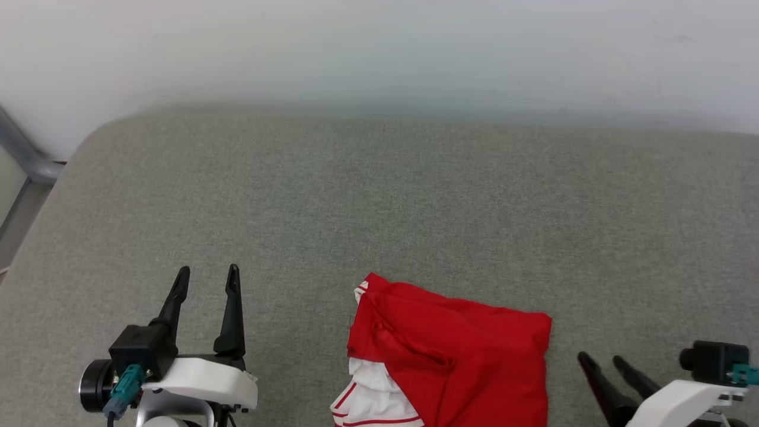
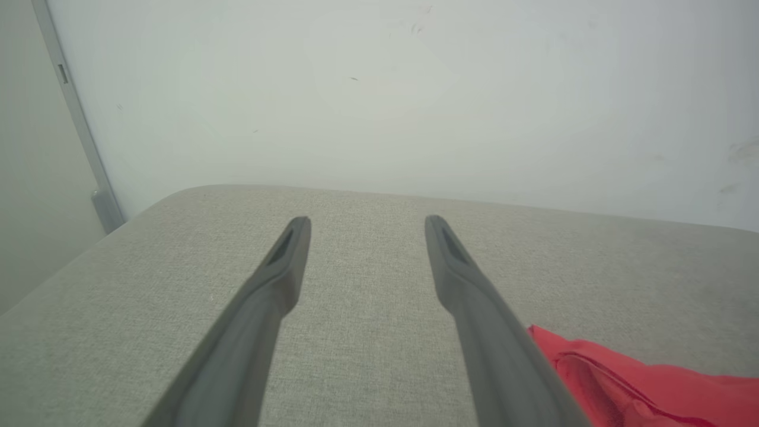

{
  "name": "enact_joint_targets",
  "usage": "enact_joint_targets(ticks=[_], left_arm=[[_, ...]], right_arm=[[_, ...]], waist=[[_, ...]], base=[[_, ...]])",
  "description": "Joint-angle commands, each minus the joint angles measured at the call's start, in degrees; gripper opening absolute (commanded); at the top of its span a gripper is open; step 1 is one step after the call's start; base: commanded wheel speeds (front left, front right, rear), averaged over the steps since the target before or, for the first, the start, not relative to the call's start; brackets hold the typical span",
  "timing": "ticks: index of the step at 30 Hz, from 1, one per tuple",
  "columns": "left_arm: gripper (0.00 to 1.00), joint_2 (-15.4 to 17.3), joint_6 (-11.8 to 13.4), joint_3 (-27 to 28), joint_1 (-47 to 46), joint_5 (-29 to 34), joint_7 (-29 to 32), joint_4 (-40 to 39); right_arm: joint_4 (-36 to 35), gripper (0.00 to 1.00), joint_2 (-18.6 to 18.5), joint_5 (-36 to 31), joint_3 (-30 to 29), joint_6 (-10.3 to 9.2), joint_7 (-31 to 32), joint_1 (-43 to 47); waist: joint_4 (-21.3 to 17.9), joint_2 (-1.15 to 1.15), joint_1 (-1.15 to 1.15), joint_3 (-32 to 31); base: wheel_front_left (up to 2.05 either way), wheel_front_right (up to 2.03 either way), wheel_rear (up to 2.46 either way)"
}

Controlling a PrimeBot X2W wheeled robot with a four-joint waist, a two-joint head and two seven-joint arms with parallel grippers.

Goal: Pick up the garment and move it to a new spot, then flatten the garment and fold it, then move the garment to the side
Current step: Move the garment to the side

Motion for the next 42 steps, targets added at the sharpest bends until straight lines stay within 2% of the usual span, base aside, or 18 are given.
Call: enact_joint_targets(ticks=[1,7,12,19,20,21,22,30,34,42], left_arm=[[1.0,-0.5,-0.5,0.6,-1.3,0.5,-0.4,-0.3],[1.0,-2.2,-1.7,1.3,-2.9,1.4,-0.4,-0.4],[1.0,-3.6,-3.0,2.4,-3.9,2.3,-0.4,0.1],[1.0,-5.2,-4.8,3.8,-5.2,3.8,-0.4,0.8],[1.0,-5.3,-4.9,4.1,-5.2,4.0,-0.4,0.9],[1.0,-5.4,-5.0,4.4,-5.1,4.3,-0.4,1.1],[1.0,-5.5,-5.2,4.7,-4.9,4.4,-0.4,1.2],[1.0,-6.5,-6.3,6.0,-3.3,6.1,-0.4,1.9],[1.0,-6.7,-6.6,6.4,-2.4,6.7,-0.4,1.7],[1.0,-7.6,-7.1,7.1,-1.3,7.5,-0.3,-0.2]], right_arm=[[0.8,1.0,-0.6,1.4,2.2,-0.03,1.6,-0.7],[4.4,1.0,-1.5,5.4,7.3,-0.03,3.9,-2.6],[10.6,1.0,-2.8,8.5,10.7,-0.07,3.9,-5.4],[17.9,1.0,-3.3,13.2,16.4,-0.15,7.9,-6.8],[18.1,0.47,-3.7,13.4,16.7,-0.15,7.5,-7.1],[18.4,0.18,-3.9,13.7,16.9,-0.15,7.1,-7.5],[18.4,0.0,-4.2,13.9,17.2,-0.15,6.8,-7.7],[13.5,0.0,-7.7,11.1,18.1,-0.08,2.2,-11.4],[9.1,0.0,-10.6,7.5,18.7,-0.06,2.3,-12.5],[-1.7,0.0,-17.6,0.2,20.8,-0.05,8.1,-15.7]], waist=[[1.3,0.0,0.0,2.2],[2.7,0.0,0.0,4.9],[3.5,0.0,0.0,7.3],[4.2,0.0,0.0,8.8],[4.3,0.0,0.0,8.8],[4.2,0.0,0.0,8.8],[4.1,0.0,0.0,8.6],[2.2,0.0,0.0,5.3],[-0.2,0.0,0.0,3.6],[-9.6,0.0,0.0,3.6]], base=[[0.0,0.0,0.0],[0.0,0.0,0.0],[0.0,0.0,0.0],[0.0,0.0,0.0],[0.0,0.0,0.0],[0.0,0.0,0.0],[0.0,0.0,0.0],[0.0,0.0,0.0],[0.0,0.0,0.0],[0.0,0.0,0.0]])
